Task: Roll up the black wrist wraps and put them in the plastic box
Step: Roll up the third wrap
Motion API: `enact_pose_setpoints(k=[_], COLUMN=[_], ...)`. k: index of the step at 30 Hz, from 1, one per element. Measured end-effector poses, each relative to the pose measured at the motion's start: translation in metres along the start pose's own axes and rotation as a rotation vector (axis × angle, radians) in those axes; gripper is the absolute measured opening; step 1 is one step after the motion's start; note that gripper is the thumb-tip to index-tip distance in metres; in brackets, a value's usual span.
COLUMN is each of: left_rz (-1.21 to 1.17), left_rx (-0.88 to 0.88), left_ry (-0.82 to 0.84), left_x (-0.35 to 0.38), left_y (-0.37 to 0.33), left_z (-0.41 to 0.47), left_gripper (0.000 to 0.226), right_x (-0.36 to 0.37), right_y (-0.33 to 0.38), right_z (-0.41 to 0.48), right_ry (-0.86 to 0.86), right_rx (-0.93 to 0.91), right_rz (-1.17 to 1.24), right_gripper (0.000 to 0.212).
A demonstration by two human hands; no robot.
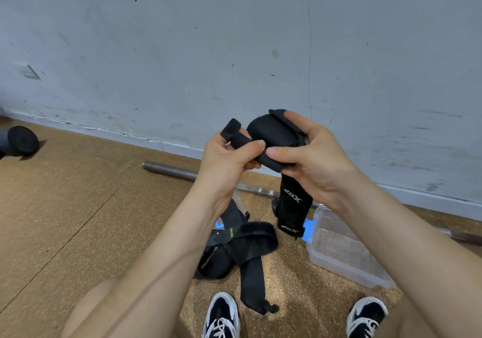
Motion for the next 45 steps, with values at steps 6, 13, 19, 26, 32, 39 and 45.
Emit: enact_pose_setpoints(k=[6,13,19,26,32,39,45], left_rz=[-0.261,-0.139,-0.076,-0.056,-0.118,-0.167,-0.273], left_rx=[-0.203,-0.078,-0.011,0.061,-0.055,-0.182,-0.109], left_ry=[0.29,0.217,0.109,-0.008,0.178,0.3,0.315], left_x=[-0.003,-0.003,-0.005,-0.004,-0.004,-0.006,0.005], left_y=[-0.004,-0.004,-0.001,-0.005,-0.006,-0.006,-0.01], left_z=[-0.002,-0.002,0.001,0.004,0.002,-0.002,-0.006], left_gripper=[0.028,0.015,0.014,0.02,0.024,0.028,0.041], right_x=[-0.008,-0.004,-0.003,0.002,-0.003,-0.004,0.006], right_y=[0.008,-0.001,0.002,0.007,0.006,0.007,0.003], right_z=[0.002,0.004,0.0,-0.005,-0.003,-0.007,-0.011], right_ry=[0.043,0.069,-0.019,0.012,-0.049,-0.037,0.057], right_rx=[0.05,0.07,0.015,-0.053,-0.016,-0.021,-0.013], right_rz=[0.201,0.255,0.22,0.11,0.103,0.173,0.208], right_gripper=[0.068,0.059,0.049,0.08,0.07,0.049,0.044])
Point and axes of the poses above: each hand's wrist, its own z-axis towards the middle knuckle, its own x-axis out of the palm, y = z × x, the point moved 4 cm from there along z, towards the middle knuckle, and after that the axes turned 12 degrees about -z, right-handed, at the moved point
